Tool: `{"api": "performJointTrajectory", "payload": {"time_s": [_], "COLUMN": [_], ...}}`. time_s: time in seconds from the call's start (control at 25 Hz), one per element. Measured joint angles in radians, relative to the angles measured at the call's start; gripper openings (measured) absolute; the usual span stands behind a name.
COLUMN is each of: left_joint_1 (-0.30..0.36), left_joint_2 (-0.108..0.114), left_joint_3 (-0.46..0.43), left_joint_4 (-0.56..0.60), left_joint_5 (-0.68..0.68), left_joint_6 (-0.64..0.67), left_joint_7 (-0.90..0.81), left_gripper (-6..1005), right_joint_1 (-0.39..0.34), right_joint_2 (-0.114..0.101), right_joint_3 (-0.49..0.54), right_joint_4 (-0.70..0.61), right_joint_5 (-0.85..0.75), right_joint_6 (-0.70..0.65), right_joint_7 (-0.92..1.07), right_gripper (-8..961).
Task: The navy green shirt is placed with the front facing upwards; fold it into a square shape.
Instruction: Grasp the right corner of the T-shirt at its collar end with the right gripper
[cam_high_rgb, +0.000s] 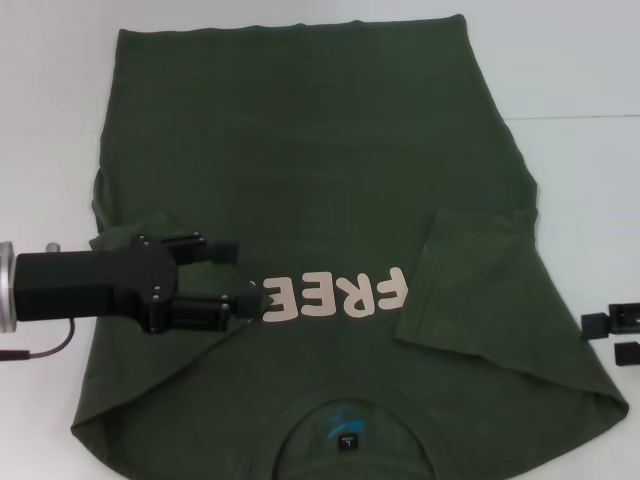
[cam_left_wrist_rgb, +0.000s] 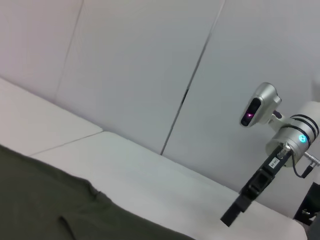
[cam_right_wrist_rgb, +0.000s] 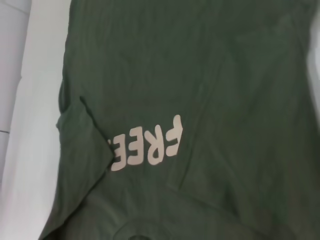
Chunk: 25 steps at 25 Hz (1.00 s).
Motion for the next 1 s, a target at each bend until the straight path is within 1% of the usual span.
{"api": "performJointTrajectory", "payload": {"time_s": [0.08,0.2,0.28,0.44,0.6,0.72,0.8,0.88,1.0], "left_joint_1": [-0.008,-0.022,-0.027,-0.03,-0.031,-0.031,-0.032,-0.033,-0.034], "left_joint_2": [-0.002,-0.003,-0.004,-0.01,-0.016,-0.025,-0.032,-0.036,-0.037], "left_joint_3": [0.0,0.001,0.0,0.0,0.0,0.0,0.0,0.001,0.002], "left_joint_4": [-0.007,-0.028,-0.038,-0.04,-0.04,-0.04,-0.042,-0.044,-0.045], "left_joint_5": [0.0,-0.001,-0.001,-0.001,-0.001,-0.001,-0.001,-0.001,-0.001], "left_joint_6": [-0.002,-0.011,-0.018,-0.023,-0.025,-0.026,-0.028,-0.03,-0.03], "left_joint_7": [0.009,0.019,0.023,0.025,0.026,0.04,0.053,0.056,0.057], "left_gripper": [917,917,917,916,916,916,916,916,916], "right_joint_1": [0.003,0.014,0.022,0.058,0.129,0.184,0.212,0.232,0.246], "right_joint_2": [-0.015,-0.033,-0.038,-0.041,-0.052,-0.052,-0.048,-0.043,-0.04], "right_joint_3": [0.023,0.027,0.023,0.022,0.021,0.014,-0.005,-0.029,-0.05], "right_joint_4": [0.029,0.048,0.048,0.044,0.037,0.033,0.03,0.029,0.03], "right_joint_5": [0.0,-0.003,-0.015,-0.081,-0.193,-0.28,-0.33,-0.368,-0.385], "right_joint_6": [-0.024,-0.036,-0.035,-0.031,-0.043,-0.047,-0.049,-0.048,-0.046], "right_joint_7": [-0.006,-0.01,-0.005,0.011,0.03,0.042,0.046,0.054,0.061], "right_gripper": [913,911,909,907,896,868,849,830,837]}}
